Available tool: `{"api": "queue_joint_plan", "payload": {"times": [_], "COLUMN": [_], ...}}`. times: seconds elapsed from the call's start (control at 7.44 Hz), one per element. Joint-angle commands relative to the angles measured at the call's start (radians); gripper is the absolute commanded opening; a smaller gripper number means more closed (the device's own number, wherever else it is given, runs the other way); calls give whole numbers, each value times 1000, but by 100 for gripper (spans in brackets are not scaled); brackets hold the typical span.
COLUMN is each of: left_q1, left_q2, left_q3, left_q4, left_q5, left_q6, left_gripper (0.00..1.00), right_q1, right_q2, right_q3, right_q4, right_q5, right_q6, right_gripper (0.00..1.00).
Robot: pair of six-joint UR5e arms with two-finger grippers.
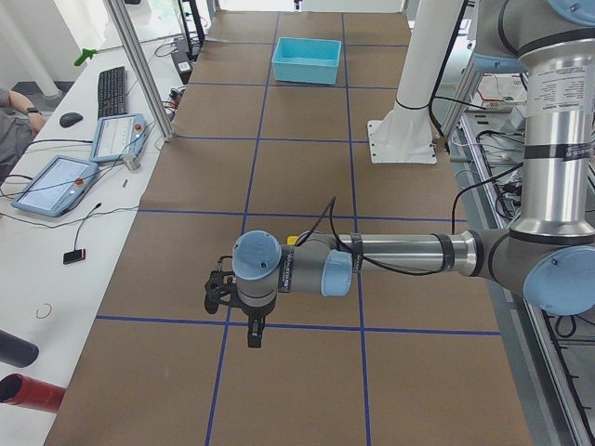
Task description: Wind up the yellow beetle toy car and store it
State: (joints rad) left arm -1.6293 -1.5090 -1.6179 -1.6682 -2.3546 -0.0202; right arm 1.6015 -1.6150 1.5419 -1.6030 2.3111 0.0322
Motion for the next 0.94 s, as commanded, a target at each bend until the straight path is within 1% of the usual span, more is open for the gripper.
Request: {"api": "queue_joint_plan", "payload": {"times": [0.0, 0.81], "left_q1": [0, 0], "left_q2": [1, -5], "left_q3": [1, -8], "left_q4": [21, 7], "left_q5": [-2, -5], "left_q6": [0, 0], "left_gripper": [100, 100], "right_q1": [0, 0], "right_q2": [3, 3], "right_q3": [1, 9], "right_q4": [0, 0], "right_q5": [2, 2], "right_q6": [0, 0], "right_gripper": [100, 100]}}
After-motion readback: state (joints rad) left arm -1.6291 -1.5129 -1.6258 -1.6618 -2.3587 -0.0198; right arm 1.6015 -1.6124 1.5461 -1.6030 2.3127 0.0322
